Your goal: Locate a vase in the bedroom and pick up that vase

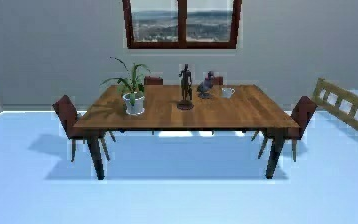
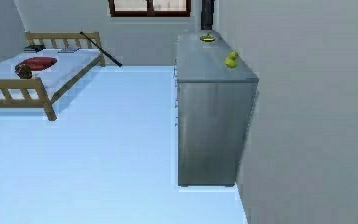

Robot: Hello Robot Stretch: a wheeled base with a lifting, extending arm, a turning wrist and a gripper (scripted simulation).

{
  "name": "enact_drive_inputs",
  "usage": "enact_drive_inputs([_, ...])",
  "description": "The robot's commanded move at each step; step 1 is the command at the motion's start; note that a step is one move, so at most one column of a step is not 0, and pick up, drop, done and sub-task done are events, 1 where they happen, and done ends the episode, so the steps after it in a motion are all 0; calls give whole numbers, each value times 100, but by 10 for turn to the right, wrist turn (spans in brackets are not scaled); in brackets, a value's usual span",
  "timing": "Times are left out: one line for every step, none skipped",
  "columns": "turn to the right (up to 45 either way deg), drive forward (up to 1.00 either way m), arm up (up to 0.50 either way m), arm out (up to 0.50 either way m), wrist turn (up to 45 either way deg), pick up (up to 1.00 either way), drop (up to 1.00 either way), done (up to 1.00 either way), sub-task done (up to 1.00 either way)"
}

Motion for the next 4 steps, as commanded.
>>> enact_drive_inputs([450,0,0,0,0,0,0,0,0])
enact_drive_inputs([150,0,0,0,0,0,0,0,0])
enact_drive_inputs([0,100,0,0,0,0,0,0,0])
enact_drive_inputs([300,0,0,0,0,0,0,0,0])
